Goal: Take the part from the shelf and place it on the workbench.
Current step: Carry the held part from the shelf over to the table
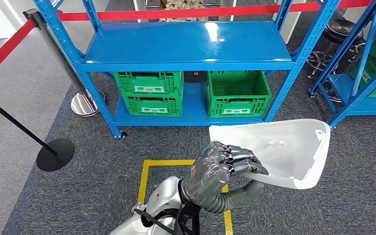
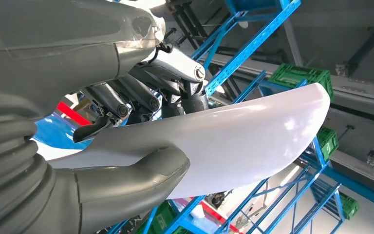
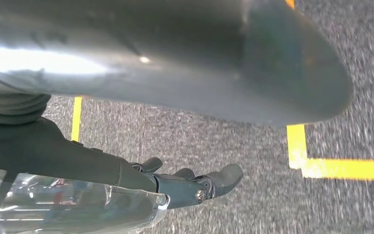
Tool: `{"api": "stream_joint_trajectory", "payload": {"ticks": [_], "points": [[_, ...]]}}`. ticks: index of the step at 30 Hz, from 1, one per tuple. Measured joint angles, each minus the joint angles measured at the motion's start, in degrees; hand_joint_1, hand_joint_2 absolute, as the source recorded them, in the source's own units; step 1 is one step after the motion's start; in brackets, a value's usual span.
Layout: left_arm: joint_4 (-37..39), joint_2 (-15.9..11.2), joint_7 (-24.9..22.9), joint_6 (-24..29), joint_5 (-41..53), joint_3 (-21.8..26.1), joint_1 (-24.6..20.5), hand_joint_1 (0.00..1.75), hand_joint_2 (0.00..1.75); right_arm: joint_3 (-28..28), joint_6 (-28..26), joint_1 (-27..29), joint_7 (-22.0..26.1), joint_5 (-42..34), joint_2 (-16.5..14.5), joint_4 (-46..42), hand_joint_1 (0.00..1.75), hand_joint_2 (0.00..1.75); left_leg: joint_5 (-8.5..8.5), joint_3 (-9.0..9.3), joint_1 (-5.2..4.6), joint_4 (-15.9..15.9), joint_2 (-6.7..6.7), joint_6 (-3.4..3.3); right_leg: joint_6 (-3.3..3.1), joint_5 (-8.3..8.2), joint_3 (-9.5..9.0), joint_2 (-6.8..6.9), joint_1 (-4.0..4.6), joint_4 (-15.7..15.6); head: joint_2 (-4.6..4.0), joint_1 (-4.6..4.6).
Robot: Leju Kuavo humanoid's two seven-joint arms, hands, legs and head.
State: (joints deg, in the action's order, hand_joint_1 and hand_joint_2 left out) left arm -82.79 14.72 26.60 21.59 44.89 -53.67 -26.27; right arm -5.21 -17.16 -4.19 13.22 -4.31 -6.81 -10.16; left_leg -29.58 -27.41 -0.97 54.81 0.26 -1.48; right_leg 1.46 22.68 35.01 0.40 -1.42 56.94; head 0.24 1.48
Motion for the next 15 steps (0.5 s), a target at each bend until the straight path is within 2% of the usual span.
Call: {"api": "stream_joint_trajectory", "payload": {"ticks": [1, 2, 3, 4, 5, 6, 7, 8, 9, 10, 11, 12, 13, 14, 15], "points": [[0.0, 0.0, 0.0, 0.0, 0.0, 0.0, 0.0, 1.75, 1.75, 0.0, 0.2, 0.0, 0.1, 0.2, 0.0, 0.0, 0.00, 0.00, 0.50, -0.33, 0.07, -0.2, -0.11, -0.37, 0.31, 0.09, 0.28, 0.00, -0.05, 0.1, 0.00, -0.01], [0.0, 0.0, 0.0, 0.0, 0.0, 0.0, 0.0, 1.75, 1.75, 0.0, 0.4, 0.0, 0.4, 0.5, -0.1, 0.0, 0.00, 0.00, 1.08, -0.79, 0.21, -0.4, -0.24, -0.80, 0.55, 1.13, 0.76, -0.03, -0.04, 0.9, 0.00, -0.08], [0.0, 0.1, 0.0, 0.0, 0.0, -0.1, -0.1, 1.75, 1.75, 0.0, 0.6, 0.1, 0.6, 0.6, -0.1, 0.0, 0.00, 0.00, 1.78, -1.41, 0.37, -0.6, -0.40, -1.16, 0.74, 3.23, 1.49, -0.08, -0.03, 2.8, 0.00, -0.26], [0.0, 0.1, 0.0, 0.0, 0.0, -0.1, -0.1, 1.75, 1.75, 0.0, 0.6, 0.0, 0.8, 0.8, 0.0, 0.0, 0.00, 0.00, 2.39, -2.11, 0.47, -0.6, -0.54, -1.38, 0.85, 6.20, 2.48, -0.12, -0.06, 5.9, 0.00, -0.40], [0.0, 0.1, 0.0, 0.0, 0.0, -0.1, -0.1, 1.75, 1.75, 0.0, 0.5, 0.0, 0.9, 0.8, 0.0, 0.0, 0.00, 0.00, 2.97, -2.98, 0.44, -0.6, -0.57, -1.51, 0.99, 9.00, 3.51, -0.15, -0.05, 9.7, 0.00, -0.55], [0.0, 0.0, 0.0, 0.0, 0.0, -0.2, 0.0, 1.75, 1.75, 0.0, 0.5, -0.1, 0.9, 0.7, 0.1, 0.0, 0.00, 0.00, 3.57, -3.85, 0.38, -0.5, -0.76, -1.52, 1.13, 10.75, 4.29, -0.17, -0.05, 13.5, 0.00, -0.63], [0.0, 0.0, -0.1, 0.0, 0.0, -0.2, 0.0, 1.75, 1.75, 0.1, 0.4, -0.1, 0.8, 0.6, 0.2, 0.0, 0.00, 0.00, 4.14, -4.69, 0.33, -0.4, -1.01, -1.51, 1.23, 10.92, 4.56, -0.17, -0.05, 16.3, 0.00, -0.64], [0.1, -0.1, -0.1, 0.1, 0.1, -0.3, 0.0, 1.75, 1.75, 0.2, 0.3, -0.1, 0.8, 0.4, 0.2, 0.0, 0.00, 0.00, 4.69, -5.50, 0.31, -0.3, -1.37, -1.45, 1.27, 9.61, 4.05, -0.15, -0.06, 17.4, 0.00, -0.65], [0.1, -0.2, -0.1, 0.2, 0.2, -0.3, 0.1, 1.75, 1.75, 0.3, 0.2, -0.2, 0.8, 0.3, 0.2, 0.0, 0.00, 0.00, 5.17, -6.26, 0.35, -0.1, -1.81, -1.33, 1.31, 7.54, 2.58, -0.03, -0.09, 16.4, 0.00, -0.65], [0.1, -0.3, -0.1, 0.3, 0.4, -0.3, 0.1, 1.75, 1.75, 0.3, 0.1, -0.2, 0.8, 0.2, 0.2, 0.0, 0.00, 0.00, 5.54, -6.94, 0.39, 0.2, -2.20, -1.13, 1.39, 5.73, 0.20, 0.42, -0.13, 13.5, 0.00, -0.66], [0.1, -0.3, -0.1, 0.3, 0.6, -0.3, 0.1, 1.75, 1.75, 0.4, 0.0, -0.3, 0.8, 0.2, 0.1, 0.0, 0.00, 0.00, 5.83, -7.56, 0.33, 0.6, -2.61, -0.86, 1.57, 5.33, -2.76, 1.34, -0.03, 9.3, 0.00, -0.70], [0.1, -0.3, -0.1, 0.4, 0.7, -0.3, 0.1, 1.75, 1.75, 0.4, -0.2, -0.5, 0.8, 0.1, 0.0, -0.1, 0.00, 0.00, 6.04, -8.01, 0.25, 1.1, -3.04, -0.59, 1.39, 6.01, -5.45, 2.18, 0.10, 5.1, 0.00, -0.70], [0.1, -0.3, -0.1, 0.5, 0.9, -0.3, 0.1, 1.75, 1.75, 0.4, -0.3, -0.7, 0.8, 0.0, -0.2, -0.1, 0.00, 0.00, 6.23, -8.31, 0.13, 1.4, -3.50, -0.32, 1.09, 7.15, -7.20, 2.74, 0.26, 2.0, 0.00, -0.69], [0.1, -0.3, -0.2, 0.5, 1.0, -0.4, 0.1, 1.75, 1.75, 0.4, -0.3, -1.0, 0.7, -0.1, -0.4, -0.1, 0.00, 0.00, 6.45, -8.49, 0.04, 1.7, -4.00, -0.09, 0.63, 8.20, -7.95, 2.85, 0.44, 0.3, 0.00, -0.66], [0.1, -0.3, -0.2, 0.5, 1.1, -0.4, 0.1, 1.75, 1.75, 0.4, -0.4, -1.1, 0.6, -0.1, -0.5, -0.2, 0.00, 0.00, 6.67, -8.55, 0.06, 1.8, -4.53, 0.12, -0.07, 8.42, -7.82, 2.38, 0.46, -0.1, 0.00, -0.59]]}}
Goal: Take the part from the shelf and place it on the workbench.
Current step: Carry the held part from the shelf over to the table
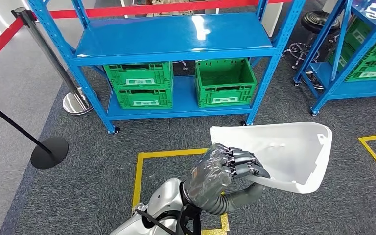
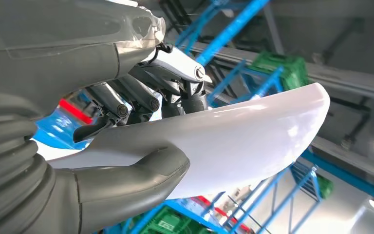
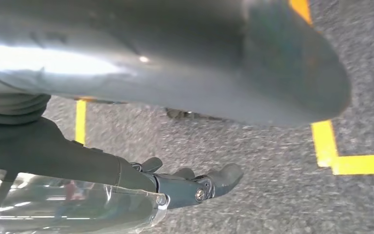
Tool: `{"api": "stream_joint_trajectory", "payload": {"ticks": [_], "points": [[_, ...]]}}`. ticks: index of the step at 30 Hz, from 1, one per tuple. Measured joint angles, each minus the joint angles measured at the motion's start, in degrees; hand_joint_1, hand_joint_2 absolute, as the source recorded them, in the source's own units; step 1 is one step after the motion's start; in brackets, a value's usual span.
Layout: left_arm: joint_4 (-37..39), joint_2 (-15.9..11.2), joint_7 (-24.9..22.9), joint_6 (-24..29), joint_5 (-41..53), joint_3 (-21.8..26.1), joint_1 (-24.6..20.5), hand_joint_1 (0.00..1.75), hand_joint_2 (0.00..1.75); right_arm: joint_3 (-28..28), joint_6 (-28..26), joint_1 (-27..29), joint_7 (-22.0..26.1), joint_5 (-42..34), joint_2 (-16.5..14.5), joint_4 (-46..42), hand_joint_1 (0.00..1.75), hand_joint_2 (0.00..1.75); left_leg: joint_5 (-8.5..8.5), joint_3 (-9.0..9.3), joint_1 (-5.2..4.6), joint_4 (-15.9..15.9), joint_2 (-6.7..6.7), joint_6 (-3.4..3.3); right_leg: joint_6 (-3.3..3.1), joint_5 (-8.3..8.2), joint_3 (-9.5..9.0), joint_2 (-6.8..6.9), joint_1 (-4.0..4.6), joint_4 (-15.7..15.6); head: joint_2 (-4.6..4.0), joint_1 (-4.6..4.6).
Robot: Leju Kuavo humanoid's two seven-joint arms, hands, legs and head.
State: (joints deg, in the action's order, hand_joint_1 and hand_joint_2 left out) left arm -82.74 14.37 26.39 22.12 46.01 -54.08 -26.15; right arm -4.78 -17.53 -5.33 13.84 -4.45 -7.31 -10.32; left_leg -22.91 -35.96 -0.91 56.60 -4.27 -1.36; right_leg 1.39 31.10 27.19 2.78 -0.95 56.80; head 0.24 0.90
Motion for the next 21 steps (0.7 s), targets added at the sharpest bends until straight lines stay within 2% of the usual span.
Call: {"api": "stream_joint_trajectory", "payload": {"ticks": [1, 2, 3, 5, 6, 7, 8, 9, 10, 11, 12, 13, 14, 16, 17, 18, 19, 20, 21], "points": [[0.0, 0.0, 0.0, 0.0, 0.1, -0.1, 0.0, 1.75, 1.75, 0.0, 0.0, -0.1, -0.2, 0.0, -0.1, 0.0, 0.00, 0.00, -0.02, -0.11, 0.10, 0.2, -0.20, 0.27, -0.51, -0.22, 0.40, -0.46, -0.03, 0.1, 0.00, 0.02], [0.0, 0.0, 0.0, 0.0, 0.1, -0.1, 0.0, 1.75, 1.75, 0.0, 0.0, -0.1, -0.4, 0.0, -0.2, 0.0, 0.00, 0.00, -0.80, -0.38, 0.27, 0.8, 0.23, 0.59, -1.05, -0.56, 0.72, -0.83, -0.06, 0.1, 0.00, 0.04], [0.0, 0.0, 0.0, 0.0, 0.1, -0.2, 0.0, 1.75, 1.75, 0.0, 0.0, -0.2, -0.6, 0.0, -0.2, 0.0, 0.00, 0.00, -2.42, -1.00, 0.44, 2.4, 1.06, 0.93, -1.54, -0.98, 1.11, -1.20, -0.10, 0.2, 0.00, 0.06], [0.0, 0.0, 0.0, 0.0, 0.1, -0.2, 0.1, 1.75, 1.75, 0.1, 0.0, -0.3, -0.9, 0.2, -0.3, 0.0, 0.00, 0.00, -7.41, -3.55, 0.70, 9.2, 3.14, 1.50, -2.12, -1.95, 2.08, -2.03, -0.07, 0.2, 0.00, 0.12], [0.0, -0.1, -0.1, 0.0, 0.1, -0.3, 0.2, 1.75, 1.75, 0.1, 0.1, -0.4, -1.0, 0.5, -0.3, 0.0, 0.00, 0.00, -9.45, -4.95, 0.74, 13.2, 3.66, 1.60, -2.21, -2.43, 2.65, -2.55, 0.00, 0.2, 0.00, 0.13], [0.0, -0.2, -0.1, 0.0, 0.2, -0.3, 0.3, 1.75, 1.75, 0.1, 0.3, -0.3, -0.9, 0.8, -0.3, 0.0, 0.00, 0.00, -10.48, -5.75, 0.73, 16.1, 3.91, 1.56, -2.24, -2.87, 3.17, -3.13, 0.11, 0.3, 0.00, 0.13], [0.0, -0.4, -0.2, 0.1, 0.2, -0.3, 0.4, 1.75, 1.75, 0.1, 0.5, -0.2, -0.8, 1.1, -0.3, 0.0, 0.00, 0.00, -10.36, -5.47, 0.71, 16.9, 4.05, 1.38, -2.25, -3.24, 3.63, -3.75, 0.26, 0.3, 0.00, 0.15], [0.0, -0.5, -0.3, 0.2, 0.3, -0.3, 0.4, 1.75, 1.75, 0.1, 0.7, 0.0, -0.6, 1.4, -0.2, 0.0, 0.00, 0.00, -9.27, -4.00, 0.65, 15.3, 4.27, 1.04, -2.23, -3.54, 3.96, -4.35, 0.44, 0.3, 0.00, 0.14], [0.0, -0.5, -0.3, 0.3, 0.3, -0.3, 0.5, 1.75, 1.75, 0.1, 0.8, 0.3, -0.4, 1.5, -0.1, 0.0, 0.00, 0.00, -7.64, -1.47, 0.54, 11.6, 4.85, 0.47, -2.22, -3.79, 4.17, -5.00, 0.65, 0.3, 0.00, 0.15], [0.0, -0.5, -0.3, 0.3, 0.3, -0.3, 0.5, 1.75, 1.75, 0.1, 0.8, 0.5, -0.2, 1.5, -0.1, 0.0, 0.00, 0.00, -6.45, 1.34, 0.42, 7.1, 6.14, -0.33, -2.18, -4.02, 4.35, -5.59, 0.72, 0.3, 0.00, 0.10], [0.0, -0.5, -0.2, 0.4, 0.2, -0.3, 0.4, 1.75, 1.75, 0.1, 0.7, 0.5, 0.0, 1.5, 0.0, 0.0, 0.00, 0.00, -5.64, 3.80, 0.34, 3.2, 7.40, -0.94, -2.04, -4.27, 4.55, -6.21, 0.73, 0.3, 0.00, -0.15], [0.0, -0.4, -0.1, 0.4, 0.2, -0.4, 0.4, 1.75, 1.75, 0.1, 0.7, 0.6, 0.2, 1.4, 0.0, 0.0, 0.00, 0.00, -5.32, 5.44, 0.18, 0.6, 8.45, -1.38, -1.79, -4.55, 4.79, -6.81, 0.56, 0.3, 0.00, -0.30], [0.0, -0.4, 0.0, 0.5, 0.1, -0.4, 0.3, 1.75, 1.75, 0.1, 0.6, 0.6, 0.3, 1.4, 0.0, 0.0, 0.00, 0.00, -5.45, 6.18, 0.05, -0.6, 9.01, -1.58, -1.46, -4.82, 5.06, -7.39, 0.27, 0.2, 0.00, -0.42], [0.0, -0.2, 0.2, 0.5, -0.1, -0.5, 0.2, 1.75, 1.75, 0.2, 0.4, 0.8, 0.5, 1.1, 0.1, 0.0, 0.00, 0.00, -5.04, 6.49, -0.04, -1.5, 8.02, -1.48, -0.73, -5.28, 5.58, -8.44, -0.03, 0.2, 0.00, -0.37], [0.0, 0.0, 0.2, 0.5, -0.2, -0.5, 0.1, 1.75, 1.75, 0.2, 0.3, 1.0, 0.5, 1.0, 0.2, 0.0, 0.00, 0.00, -4.73, 6.57, 0.11, -2.1, 7.32, -1.48, -0.44, -5.04, 6.00, -8.04, 0.02, 0.6, 0.00, -0.40], [0.0, 0.3, 0.3, 0.5, -0.4, -0.6, 0.0, 1.75, 1.75, 0.2, 0.1, 1.1, 0.6, 0.9, 0.3, 0.0, 0.00, 0.00, -4.41, 6.60, 0.30, -2.5, 6.52, -1.47, -0.12, -4.15, 6.77, -7.11, 0.15, 1.8, 0.00, -0.53], [0.0, 0.5, 0.4, 0.5, -0.5, -0.7, 0.0, 1.75, 1.75, 0.2, 0.0, 1.2, 0.7, 0.8, 0.5, 0.0, 0.00, 0.00, -4.12, 6.58, 0.51, -2.9, 5.65, -1.44, 0.21, -2.55, 8.03, -5.81, 0.21, 4.4, 0.00, -0.68], [0.0, 0.5, 0.4, 0.5, -0.7, -0.8, 0.0, 1.75, 1.75, 0.3, -0.1, 1.2, 0.8, 0.8, 0.6, 0.0, 0.00, 0.00, -4.04, 6.46, 0.52, -2.9, 4.81, -1.45, 0.64, -0.52, 9.71, -4.53, 0.19, 8.0, 0.00, -0.81], [0.1, 0.4, 0.4, 0.5, -0.9, -0.8, 0.0, 1.75, 1.75, 0.3, -0.1, 1.3, 0.8, 0.7, 0.8, 0.0, 0.00, 0.00, -4.01, 6.29, 0.54, -2.8, 3.88, -1.44, 1.06, 1.35, 11.46, -3.88, 0.06, 12.0, 0.00, -0.91]]}}
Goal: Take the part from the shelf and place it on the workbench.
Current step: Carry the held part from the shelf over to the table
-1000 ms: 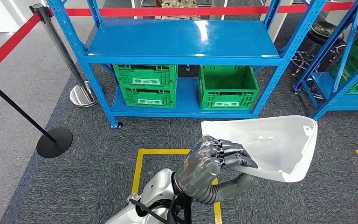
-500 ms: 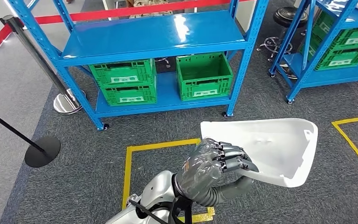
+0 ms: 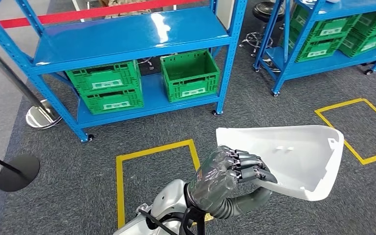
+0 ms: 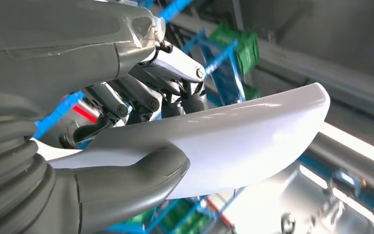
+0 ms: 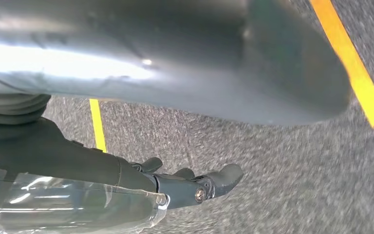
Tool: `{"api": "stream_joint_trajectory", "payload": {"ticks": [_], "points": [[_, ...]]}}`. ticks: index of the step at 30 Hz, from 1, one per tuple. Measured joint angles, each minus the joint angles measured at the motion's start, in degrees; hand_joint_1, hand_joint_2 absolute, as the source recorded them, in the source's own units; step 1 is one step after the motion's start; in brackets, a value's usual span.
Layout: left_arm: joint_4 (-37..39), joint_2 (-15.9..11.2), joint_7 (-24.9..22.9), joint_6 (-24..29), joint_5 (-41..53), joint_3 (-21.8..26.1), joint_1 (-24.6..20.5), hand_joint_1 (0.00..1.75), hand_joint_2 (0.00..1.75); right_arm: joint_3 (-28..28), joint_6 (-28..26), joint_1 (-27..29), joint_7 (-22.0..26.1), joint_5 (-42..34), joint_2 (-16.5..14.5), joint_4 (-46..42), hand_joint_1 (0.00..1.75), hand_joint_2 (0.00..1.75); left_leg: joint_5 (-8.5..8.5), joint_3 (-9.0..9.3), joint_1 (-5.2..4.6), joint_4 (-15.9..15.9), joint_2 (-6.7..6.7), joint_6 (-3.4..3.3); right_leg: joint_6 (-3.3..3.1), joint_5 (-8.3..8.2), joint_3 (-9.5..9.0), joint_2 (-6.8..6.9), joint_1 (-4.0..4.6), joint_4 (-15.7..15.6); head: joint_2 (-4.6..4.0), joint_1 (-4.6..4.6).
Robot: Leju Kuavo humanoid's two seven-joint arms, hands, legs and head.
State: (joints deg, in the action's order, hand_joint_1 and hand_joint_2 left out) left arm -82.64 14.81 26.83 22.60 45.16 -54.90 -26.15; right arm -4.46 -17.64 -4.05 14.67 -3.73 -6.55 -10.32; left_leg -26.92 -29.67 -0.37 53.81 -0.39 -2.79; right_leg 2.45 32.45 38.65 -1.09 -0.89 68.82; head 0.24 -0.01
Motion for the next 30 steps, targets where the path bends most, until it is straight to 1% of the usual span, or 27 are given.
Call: {"api": "stream_joint_trajectory", "payload": {"ticks": [1, 2, 3, 5, 6, 7, 8, 10, 11, 12, 13, 14, 15, 16, 17, 18, 19, 20, 21, 22, 23, 24, 25, 26, 27, 28, 30], "points": [[0.1, -0.1, 0.0, 0.0, -0.1, -0.1, 0.1, 1.75, 1.75, 0.0, 0.0, 0.1, 0.0, -0.1, 0.1, 0.0, 0.00, 0.00, 0.00, -0.16, 0.02, 0.1, -0.93, 0.03, 0.37, 1.15, 1.29, 0.32, -0.18, 3.2, 0.00, -0.02], [0.2, -0.1, 0.0, 0.0, -0.1, -0.2, 0.1, 1.75, 1.75, 0.1, 0.0, 0.2, 0.0, -0.2, 0.2, 0.0, 0.00, 0.00, -0.01, -0.34, 0.08, 0.3, -1.78, 0.08, 0.65, 1.26, 1.61, 0.51, -0.37, 4.4, 0.00, -0.01], [0.2, -0.2, 0.0, 0.0, -0.2, -0.3, 0.1, 1.75, 1.75, 0.1, 0.0, 0.4, 0.1, -0.4, 0.3, 0.0, 0.00, 0.00, -0.08, -0.51, 0.20, 0.6, -2.56, 0.22, 0.92, 0.30, 0.63, 0.80, -0.59, 3.2, 0.00, -0.02], [0.2, -0.2, 0.0, 0.0, -0.2, -0.4, 0.1, 1.75, 1.75, 0.3, 0.0, 0.6, 0.1, -0.7, 0.3, 0.0, 0.00, 0.00, -0.45, -0.87, 0.47, 1.5, -3.84, 0.82, 1.43, -2.72, -3.92, 2.45, -1.01, -4.6, 0.00, -0.03], [0.2, -0.1, 0.0, 0.0, -0.2, -0.4, 0.1, 1.75, 1.75, 0.4, 0.0, 0.6, 0.1, -0.9, 0.3, 0.0, 0.00, 0.00, -0.72, -1.10, 0.43, 2.1, -4.32, 1.24, 1.40, -3.81, -5.81, 3.38, -1.11, -8.1, 0.00, -0.06], [0.2, -0.1, 0.0, 0.0, -0.2, -0.4, 0.1, 1.75, 1.75, 0.6, 0.0, 0.6, 0.1, -1.0, 0.2, 0.0, 0.00, 0.00, -0.93, -1.28, 0.31, 2.5, -4.67, 1.63, 1.06, -4.26, -6.84, 3.97, -1.15, -10.1, 0.00, -0.03], [0.2, -0.1, 0.0, 0.0, -0.2, -0.4, 0.1, 1.75, 1.75, 0.7, 0.1, 0.5, 0.1, -1.0, 0.2, 0.0, 0.00, 0.00, -1.01, -1.41, 0.13, 2.8, -4.95, 1.98, 0.52, -4.18, -6.92, 4.19, -1.09, -10.5, 0.00, 0.05], [0.2, -0.1, 0.0, 0.1, -0.1, -0.4, 0.1, 1.75, 1.75, 0.9, 0.1, 0.6, 0.0, -0.9, 0.1, 0.0, 0.00, 0.00, -0.95, -1.53, 0.11, 3.0, -5.48, 2.44, -0.65, -4.44, -6.43, 3.24, -1.03, -10.1, 0.00, 0.25], [0.2, -0.1, 0.0, 0.1, 0.0, -0.4, 0.1, 1.75, 1.75, 0.9, 0.2, 0.6, 0.0, -0.9, 0.1, 0.0, 0.00, 0.00, -1.28, -1.70, 0.26, 3.2, -4.99, 2.75, -1.06, -4.61, -6.20, 2.81, -1.04, -10.0, 0.00, 0.31], [0.2, -0.1, 0.0, 0.2, 0.0, -0.5, 0.1, 1.75, 1.75, 0.9, 0.2, 0.6, -0.1, -0.8, 0.1, 0.0, 0.00, 0.00, -2.22, -2.16, 0.43, 4.2, -3.95, 3.01, -1.48, -4.83, -5.97, 2.32, -1.07, -10.0, 0.00, 0.34], [0.2, -0.1, -0.1, 0.2, 0.0, -0.5, 0.1, 1.75, 1.75, 1.0, 0.2, 0.6, -0.2, -0.8, 0.1, 0.0, 0.00, 0.00, -3.81, -3.08, 0.56, 6.2, -2.57, 3.24, -1.88, -5.10, -5.71, 1.83, -1.11, -10.1, 0.00, 0.37], [0.2, -0.2, -0.1, 0.2, 0.0, -0.5, 0.1, 1.75, 1.75, 1.0, 0.2, 0.6, -0.2, -0.8, 0.1, 0.0, 0.00, 0.00, -5.94, -4.57, 0.65, 9.6, -1.10, 3.38, -2.21, -5.34, -5.35, 1.30, -1.06, -10.1, 0.00, 0.40], [0.2, -0.3, -0.1, 0.2, 0.0, -0.5, 0.1, 1.75, 1.75, 1.0, 0.2, 0.6, -0.2, -0.7, 0.1, 0.0, 0.00, 0.00, -8.07, -6.38, 0.66, 13.8, -0.28, 3.37, -2.46, -5.59, -4.96, 0.71, -0.94, -10.0, 0.00, 0.42], [0.2, -0.5, -0.1, 0.2, 0.0, -0.6, 0.1, 1.75, 1.75, 1.0, 0.2, 0.6, -0.2, -0.6, 0.1, 0.0, 0.00, 0.00, -9.57, -8.01, 0.64, 17.5, 0.04, 3.30, -2.61, -5.83, -4.61, 0.05, -0.79, -10.0, 0.00, 0.41], [0.2, -0.7, -0.1, 0.2, 0.0, -0.6, 0.1, 1.75, 1.75, 1.0, 0.2, 0.7, -0.1, -0.4, 0.1, 0.0, 0.00, 0.00, -10.10, -8.93, 0.59, 19.8, 0.16, 3.13, -2.67, -6.06, -4.32, -0.66, -0.62, -10.0, 0.00, 0.41], [0.2, -0.7, -0.1, 0.2, 0.0, -0.7, 0.1, 1.75, 1.75, 1.0, 0.2, 0.7, 0.0, -0.3, 0.1, 0.0, 0.00, 0.00, -9.47, -8.71, 0.53, 19.6, 0.28, 2.85, -2.65, -6.27, -4.13, -1.42, -0.46, -10.0, 0.00, 0.41], [0.2, -0.8, -0.2, 0.2, -0.1, -0.7, 0.1, 1.75, 1.75, 1.0, 0.2, 0.7, 0.2, -0.1, 0.2, 0.0, 0.00, 0.00, -7.85, -7.28, 0.45, 17.1, 0.63, 2.42, -2.60, -6.46, -4.02, -2.22, -0.29, -10.0, 0.00, 0.41], [0.2, -0.8, -0.2, 0.3, -0.2, -0.7, 0.1, 1.75, 1.75, 1.0, 0.2, 0.7, 0.4, 0.1, 0.2, 0.0, 0.00, 0.00, -5.84, -5.01, 0.34, 12.9, 1.59, 1.80, -2.56, -6.65, -3.95, -3.03, -0.21, -10.0, 0.00, 0.42], [0.2, -0.8, -0.2, 0.3, -0.3, -0.7, 0.1, 1.75, 1.75, 1.0, 0.2, 0.6, 0.5, 0.2, 0.1, 0.0, 0.00, 0.00, -4.42, -2.81, 0.29, 8.7, 3.09, 1.11, -2.43, -6.85, -3.85, -3.72, -0.11, -10.0, 0.00, 0.27], [0.2, -0.7, -0.2, 0.4, -0.4, -0.7, 0.0, 1.75, 1.75, 1.0, 0.3, 0.5, 0.5, 0.3, 0.1, 0.0, 0.00, 0.00, -3.48, -1.15, 0.16, 5.5, 4.41, 0.59, -2.21, -7.07, -3.67, -4.44, -0.22, -10.1, 0.00, 0.18], [0.2, -0.7, -0.2, 0.5, -0.5, -0.7, 0.0, 1.75, 1.75, 1.0, 0.3, 0.5, 0.5, 0.4, 0.1, 0.0, 0.00, 0.00, -3.20, -0.29, 0.02, 3.7, 5.39, 0.24, -1.90, -7.30, -3.43, -5.06, -0.44, -10.1, 0.00, 0.13], [0.2, -0.7, -0.2, 0.6, -0.6, -0.8, 0.0, 1.75, 1.75, 1.0, 0.4, 0.4, 0.5, 0.6, 0.1, 0.0, 0.00, 0.00, -3.34, -0.16, -0.14, 3.2, 5.61, 0.15, -1.48, -7.56, -3.18, -5.64, -0.63, -10.2, 0.00, 0.09], [0.2, -0.7, -0.3, 0.9, -0.6, -0.8, 0.0, 1.75, 1.75, 0.9, 0.6, 0.5, 0.3, 0.9, 0.1, 0.0, 0.00, 0.00, -3.07, -0.14, -0.27, 2.9, 5.04, 0.18, -1.00, -7.86, -2.91, -6.35, -0.83, -10.3, 0.00, 0.19], [0.2, -0.6, -0.4, 1.2, -0.7, -0.8, 0.0, 1.75, 1.75, 0.9, 0.7, 0.5, 0.1, 1.2, 0.2, 0.0, 0.00, 0.00, -2.72, 0.00, -0.14, 2.6, 4.32, 0.24, -0.69, -8.03, -2.66, -6.43, -0.92, -10.3, 0.00, 0.23], [0.1, -0.5, -0.5, 1.5, -0.6, -0.9, 0.0, 1.75, 1.75, 0.9, 0.9, 0.6, -0.1, 1.4, 0.3, 0.0, 0.00, 0.00, -2.31, 0.13, 0.02, 2.2, 3.50, 0.22, -0.46, -7.61, -2.17, -5.47, -0.78, -9.6, 0.00, 0.10], [0.1, -0.4, -0.6, 1.9, -0.5, -0.9, 0.0, 1.75, 1.75, 0.9, 1.0, 0.6, -0.3, 1.7, 0.4, 0.0, 0.00, 0.00, -1.91, 0.23, 0.23, 1.8, 2.60, 0.18, -0.28, -6.50, -1.30, -4.02, -0.62, -8.0, 0.00, -0.08], [0.0, -0.4, -0.9, 2.4, -0.2, -0.8, 0.4, 1.75, 1.75, 0.8, 1.1, 0.5, -0.7, 2.1, 0.7, 0.0, 0.00, 0.00, -1.58, 0.12, 0.37, 1.6, 0.70, 0.08, 0.09, -2.58, 1.60, -0.67, -0.41, -1.4, 0.00, -0.44]]}}
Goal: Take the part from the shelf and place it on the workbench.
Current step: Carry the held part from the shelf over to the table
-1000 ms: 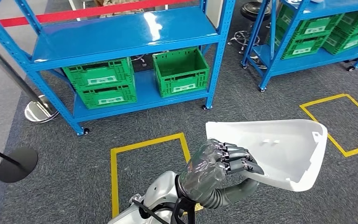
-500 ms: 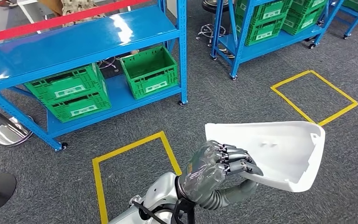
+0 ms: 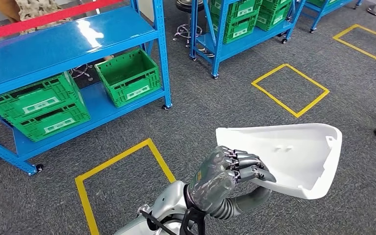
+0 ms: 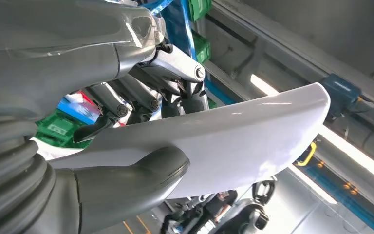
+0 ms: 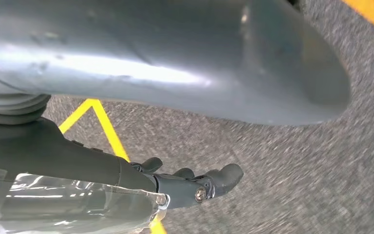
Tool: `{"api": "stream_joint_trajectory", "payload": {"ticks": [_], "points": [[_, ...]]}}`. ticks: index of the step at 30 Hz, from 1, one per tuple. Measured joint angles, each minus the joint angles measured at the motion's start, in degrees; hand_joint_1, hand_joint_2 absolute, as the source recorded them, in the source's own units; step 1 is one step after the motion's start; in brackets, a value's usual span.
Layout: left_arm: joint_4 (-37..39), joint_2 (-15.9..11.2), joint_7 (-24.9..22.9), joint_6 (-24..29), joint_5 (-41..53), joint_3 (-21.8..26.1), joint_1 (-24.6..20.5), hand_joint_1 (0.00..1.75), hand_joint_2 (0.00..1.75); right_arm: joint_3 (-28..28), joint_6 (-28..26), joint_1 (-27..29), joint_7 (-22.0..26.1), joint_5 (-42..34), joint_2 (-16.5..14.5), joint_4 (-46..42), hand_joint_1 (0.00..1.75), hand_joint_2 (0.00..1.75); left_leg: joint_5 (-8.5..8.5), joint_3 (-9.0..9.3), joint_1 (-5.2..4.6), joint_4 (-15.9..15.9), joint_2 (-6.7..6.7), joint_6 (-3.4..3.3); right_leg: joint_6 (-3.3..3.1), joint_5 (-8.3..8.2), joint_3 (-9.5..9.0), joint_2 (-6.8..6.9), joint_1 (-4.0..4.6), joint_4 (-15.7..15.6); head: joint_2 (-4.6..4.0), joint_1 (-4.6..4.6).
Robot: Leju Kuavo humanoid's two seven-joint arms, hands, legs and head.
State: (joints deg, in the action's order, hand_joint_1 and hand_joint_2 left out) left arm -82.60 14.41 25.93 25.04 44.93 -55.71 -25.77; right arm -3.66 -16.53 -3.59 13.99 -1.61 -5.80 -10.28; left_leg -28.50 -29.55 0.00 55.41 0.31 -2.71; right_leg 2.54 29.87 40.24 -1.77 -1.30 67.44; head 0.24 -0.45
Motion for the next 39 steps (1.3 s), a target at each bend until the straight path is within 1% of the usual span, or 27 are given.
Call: {"api": "stream_joint_trajectory", "payload": {"ticks": [2, 3, 4, 6, 7, 9, 11, 13, 15, 17, 18, 19, 20, 22, 24, 25, 26, 27, 28, 29, 31, 33, 34, 35, 36, 38, 39], "points": [[-0.1, -0.3, -0.4, 0.1, 0.4, 0.1, 0.5, 1.75, 1.75, -0.1, 0.0, 0.1, -0.4, 0.3, 0.3, 0.0, 0.00, 0.00, 0.04, -0.20, -0.01, 0.0, -2.04, 0.01, 0.58, 2.65, 2.37, 0.99, -0.16, 6.4, 0.00, -0.07], [-0.2, -0.3, -0.5, 0.1, 0.6, 0.1, 0.7, 1.75, 1.75, -0.2, 0.0, 0.1, -0.5, 0.4, 0.4, 0.0, 0.00, 0.00, 0.03, -0.26, 0.01, 0.1, -2.99, 0.04, 0.79, 2.60, 2.22, 1.25, -0.28, 7.0, 0.00, -0.08], [-0.3, -0.4, -0.6, 0.1, 0.8, 0.1, 0.7, 1.75, 1.75, -0.3, 0.0, 0.2, -0.5, 0.5, 0.6, 0.0, 0.00, 0.00, -0.03, -0.28, 0.06, 0.2, -3.84, 0.13, 0.94, 1.54, 0.79, 1.60, -0.42, 5.1, 0.00, -0.07], [-0.8, -0.5, -0.8, -0.1, 1.1, 0.1, 0.8, 1.75, 1.75, -0.3, -0.1, 0.2, -0.1, 0.6, 0.8, 0.0, 0.00, 0.00, -0.38, -0.34, 0.01, 0.7, -5.26, 0.68, 1.10, -1.28, -4.16, 3.78, -0.53, -3.0, 0.00, -0.09], [-1.1, -0.5, -0.9, -0.3, 1.2, 0.1, 0.8, 1.75, 1.75, -0.4, -0.1, 0.1, 0.2, 0.7, 0.9, 0.0, 0.00, 0.00, -0.67, -0.45, -0.13, 1.1, -5.82, 1.07, 0.88, -2.18, -6.10, 4.80, -0.52, -6.3, 0.00, -0.05], [-1.4, -0.4, -1.0, -0.9, 1.4, 0.2, 0.8, 1.75, 1.75, -0.4, -0.1, -0.1, 0.5, 0.9, 0.9, 0.0, 0.00, 0.00, -0.97, -0.61, -0.46, 1.5, -6.68, 1.75, 0.14, -2.37, -7.24, 5.62, -0.29, -8.7, 0.00, 0.17], [-1.7, -0.4, -1.1, -1.6, 1.7, 0.2, 0.8, 1.75, 1.75, -0.5, -0.1, -0.3, 0.7, 0.9, 1.0, 0.0, 0.00, 0.00, -1.04, -0.64, -0.31, 1.6, -7.22, 2.25, -0.69, -2.68, -6.88, 4.38, -0.26, -8.6, 0.00, 0.37], [-2.0, -0.3, -1.1, -2.2, 2.0, 0.3, 0.8, 1.75, 1.75, -0.6, -0.2, -0.5, 0.7, 0.8, 1.0, 0.0, 0.00, 0.00, -2.67, -1.42, 0.04, 3.3, -5.00, 2.85, -1.40, -3.04, -6.54, 3.25, -0.40, -8.7, 0.00, 0.43], [-2.2, -0.4, -1.2, -2.6, 2.2, 0.4, 0.8, 1.75, 1.75, -0.6, -0.3, -0.7, 0.7, 0.7, 0.9, 0.0, 0.00, 0.00, -6.48, -4.20, 0.25, 9.5, -1.63, 3.19, -1.97, -3.42, -6.06, 2.06, -0.48, -8.7, 0.00, 0.54], [-2.2, -0.4, -1.2, -2.8, 2.2, 0.5, 0.8, 1.75, 1.75, -0.6, -0.3, -0.8, 0.6, 0.7, 0.9, 0.0, 0.00, 0.00, -9.47, -7.64, 0.26, 17.0, -0.52, 3.16, -2.29, -3.73, -5.58, 0.69, -0.33, -8.7, 0.00, 0.59], [-2.2, -0.4, -1.2, -2.9, 2.2, 0.5, 0.9, 1.75, 1.75, -0.7, -0.3, -0.7, 0.5, 0.6, 0.9, 0.0, 0.00, 0.00, -9.50, -8.36, 0.24, 18.5, -0.39, 3.04, -2.32, -3.86, -5.43, -0.09, -0.24, -8.7, 0.00, 0.59], [-2.2, -0.4, -1.2, -3.0, 2.2, 0.5, 0.9, 1.75, 1.75, -0.7, -0.4, -0.6, 0.4, 0.5, 0.9, 0.0, 0.00, 0.00, -8.34, -7.86, 0.22, 17.5, -0.23, 2.84, -2.26, -3.98, -5.37, -0.88, -0.18, -8.7, 0.00, 0.58], [-2.2, -0.4, -1.2, -3.0, 2.2, 0.5, 0.9, 1.75, 1.75, -0.6, -0.4, -0.5, 0.3, 0.4, 0.9, 0.0, 0.00, 0.00, -6.35, -6.27, 0.19, 14.3, 0.21, 2.53, -2.14, -4.11, -5.36, -1.73, -0.14, -8.7, 0.00, 0.58], [-2.2, -0.4, -1.2, -3.1, 2.2, 0.5, 0.8, 1.75, 1.75, -0.6, -0.6, -0.5, 0.2, 0.1, 0.7, 0.0, 0.00, 0.00, -2.85, -2.24, 0.14, 6.1, 3.29, 1.65, -1.78, -4.44, -5.20, -3.27, -0.20, -8.7, 0.00, 0.51], [-2.2, -0.3, -1.2, -3.1, 2.2, 0.6, 0.8, 1.75, 1.75, -0.6, -0.7, -0.5, 0.2, 0.0, 0.6, 0.0, 0.00, 0.00, -1.88, -0.39, -0.08, 2.0, 5.84, 1.17, -1.10, -4.87, -4.70, -4.60, -0.57, -8.7, 0.00, 0.60], [-2.2, -0.3, -1.1, -3.1, 2.2, 0.6, 0.8, 1.75, 1.75, -0.6, -0.8, -0.5, 0.2, 0.0, 0.5, 0.0, 0.00, 0.00, -1.93, -0.34, -0.22, 1.7, 5.88, 1.09, -0.61, -5.13, -4.45, -5.29, -0.74, -8.8, 0.00, 0.68], [-2.2, -0.2, -1.1, -3.2, 2.2, 0.6, 0.8, 1.75, 1.75, -0.6, -0.8, -0.3, 0.2, 0.0, 0.4, 0.0, 0.00, 0.00, -1.69, -0.22, -0.26, 1.5, 5.15, 1.00, -0.16, -5.39, -4.21, -5.97, -0.97, -9.0, 0.00, 0.79], [-2.2, -0.1, -1.2, -3.2, 2.2, 0.6, 0.7, 1.75, 1.75, -0.6, -0.8, -0.2, 0.2, 0.0, 0.4, 0.0, 0.00, 0.00, -1.38, -0.04, -0.19, 1.2, 4.36, 0.83, 0.15, -5.41, -3.92, -5.71, -0.96, -8.9, 0.00, 0.79], [-2.2, 0.0, -1.2, -3.3, 2.2, 0.6, 0.6, 1.75, 1.75, -0.6, -0.9, -0.1, 0.1, 0.0, 0.4, 0.0, 0.00, 0.00, -1.04, 0.16, -0.06, 0.9, 3.47, 0.62, 0.36, -4.90, -3.38, -4.61, -0.82, -8.0, 0.00, 0.71], [-2.2, 0.1, -1.5, -3.5, 2.0, 0.6, 0.6, 1.75, 1.75, -0.6, -1.0, -0.1, 0.0, -0.1, 0.4, 0.0, 0.00, 0.00, -0.74, 0.31, 0.07, 0.6, 2.46, 0.45, 0.49, -3.69, -2.35, -2.97, -0.64, -6.1, 0.00, 0.59], [-1.8, 0.1, -2.4, -4.3, 1.5, 0.6, 0.5, 1.75, 1.75, -0.6, -1.3, -0.2, -0.2, -0.4, 0.4, 0.0, 0.00, 0.00, -0.59, 0.18, 0.02, 0.5, 0.37, 0.29, 0.80, 0.04, 0.78, 0.15, -0.41, 0.9, 0.00, 0.41], [-1.0, 0.0, -3.0, -4.8, 1.1, 0.5, 0.5, 1.75, 1.75, -0.4, -1.5, -0.1, -0.3, -0.7, 0.5, 0.0, 0.00, 0.00, -0.59, 0.00, -0.03, 0.6, -1.78, 0.28, 1.16, 2.00, 2.83, 1.01, -0.45, 6.3, 0.00, 0.41], [-0.6, 0.0, -3.1, -4.7, 0.9, 0.5, 0.5, 1.75, 1.75, -0.2, -1.6, 0.0, -0.3, -0.8, 0.6, 0.0, 0.00, 0.00, -0.61, -0.05, -0.02, 0.6, -2.70, 0.31, 1.25, 1.56, 2.32, 1.23, -0.49, 6.1, 0.00, 0.39], [-0.3, 0.1, -2.9, -4.5, 0.6, 0.5, 0.5, 1.75, 1.75, -0.1, -1.6, 0.2, -0.3, -0.8, 0.7, 0.0, 0.00, 0.00, -0.67, -0.07, 0.02, 0.7, -3.53, 0.41, 1.29, 0.27, 0.55, 1.63, -0.55, 3.4, 0.00, 0.40], [-0.1, 0.1, -2.7, -4.1, 0.3, 0.4, 0.3, 1.75, 1.75, 0.0, -1.6, 0.2, -0.3, -0.6, 0.8, 0.0, 0.00, 0.00, -0.81, -0.06, 0.05, 0.8, -4.27, 0.62, 1.30, -1.16, -2.04, 2.60, -0.60, -1.0, 0.00, 0.39], [0.3, 0.3, -2.3, -3.1, -0.3, 0.4, 0.0, 1.75, 1.75, 0.1, -1.4, 0.1, -0.2, -0.1, 0.9, 0.0, 0.00, 0.00, -1.19, -0.19, -0.20, 1.2, -5.37, 1.24, 0.83, -2.99, -5.98, 4.39, -0.47, -7.6, 0.00, 0.44], [0.4, 0.4, -2.2, -2.6, -0.5, 0.4, -0.1, 1.75, 1.75, 0.1, -1.2, 0.0, -0.1, 0.3, 0.9, 0.0, 0.00, 0.00, -1.32, -0.24, -0.34, 1.4, -5.77, 1.53, 0.44, -3.17, -6.68, 4.85, -0.35, -8.9, 0.00, 0.47]]}}
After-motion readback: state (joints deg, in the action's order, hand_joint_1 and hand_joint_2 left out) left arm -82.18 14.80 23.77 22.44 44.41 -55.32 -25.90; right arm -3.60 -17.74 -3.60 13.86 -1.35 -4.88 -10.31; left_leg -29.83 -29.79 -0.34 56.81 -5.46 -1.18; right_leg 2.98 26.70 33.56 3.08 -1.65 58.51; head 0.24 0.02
